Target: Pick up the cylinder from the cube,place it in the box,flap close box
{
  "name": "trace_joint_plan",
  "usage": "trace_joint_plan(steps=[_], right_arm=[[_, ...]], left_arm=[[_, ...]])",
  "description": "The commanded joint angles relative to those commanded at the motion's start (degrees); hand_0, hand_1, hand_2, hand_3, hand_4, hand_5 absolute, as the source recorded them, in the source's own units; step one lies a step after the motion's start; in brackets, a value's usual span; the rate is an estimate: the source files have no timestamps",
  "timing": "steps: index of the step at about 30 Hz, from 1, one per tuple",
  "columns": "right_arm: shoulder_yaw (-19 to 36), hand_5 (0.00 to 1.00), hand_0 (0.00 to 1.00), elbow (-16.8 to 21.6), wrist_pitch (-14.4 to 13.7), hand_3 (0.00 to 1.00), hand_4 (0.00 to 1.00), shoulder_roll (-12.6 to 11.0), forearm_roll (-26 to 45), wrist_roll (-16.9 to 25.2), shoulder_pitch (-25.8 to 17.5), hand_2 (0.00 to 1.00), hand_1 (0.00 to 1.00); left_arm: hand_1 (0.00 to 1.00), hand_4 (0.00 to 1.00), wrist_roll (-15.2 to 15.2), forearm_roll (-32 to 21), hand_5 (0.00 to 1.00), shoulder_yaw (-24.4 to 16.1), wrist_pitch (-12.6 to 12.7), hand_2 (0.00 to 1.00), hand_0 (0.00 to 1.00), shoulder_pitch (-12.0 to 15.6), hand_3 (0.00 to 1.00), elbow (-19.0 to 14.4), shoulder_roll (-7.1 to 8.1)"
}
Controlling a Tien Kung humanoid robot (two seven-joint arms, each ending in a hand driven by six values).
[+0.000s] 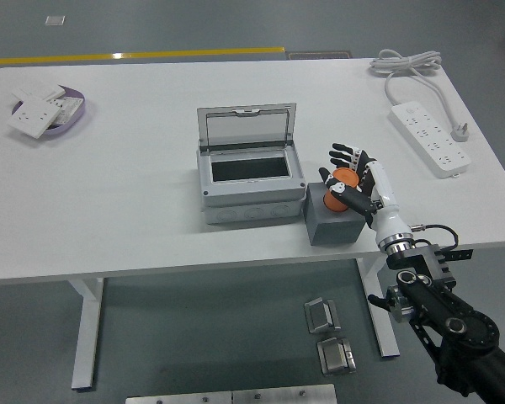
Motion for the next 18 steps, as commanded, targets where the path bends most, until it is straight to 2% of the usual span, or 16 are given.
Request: trace_joint_plan(steps=[6, 7, 17, 18], right_arm=[[-1.1, 0.199, 0.825, -0.8, -0.3, 0.735, 0.807, 0.3, 0.2, -0.2, 0.1, 0.722, 0.752], [-1.1, 0.200, 0.821, -1.0, -0.3, 0.727, 0.801, 0.4, 0.2, -0.3, 0.1, 0.703, 0.747], [-0.5, 0.211, 0.802, -1.5, -1.4, 0.712, 0.800, 0.6, -0.3, -0.6, 0.0, 0.690, 0.733], [-0.4, 0.207, 0.771, -1.5, -1.5, 0.689, 0.786, 0.6, -0.3, -0.6, 0.0, 0.659, 0.716]], left_arm=[[0.593, 0.575, -0.2, -0.4, 0.220, 0.2, 0.0, 0.548, 0.597, -0.2, 0.578, 0.0, 0.02], [0.585, 0.546, -0.3, -0.6, 0.184, 0.3, 0.1, 0.546, 0.597, -0.3, 0.576, 0.0, 0.01], [0.585, 0.548, -0.6, -0.9, 0.179, 0.2, 0.2, 0.547, 0.597, -0.5, 0.578, 0.0, 0.11], [0.587, 0.556, -0.6, -0.8, 0.175, 0.2, 0.2, 0.550, 0.596, -0.5, 0.585, 0.0, 0.13]])
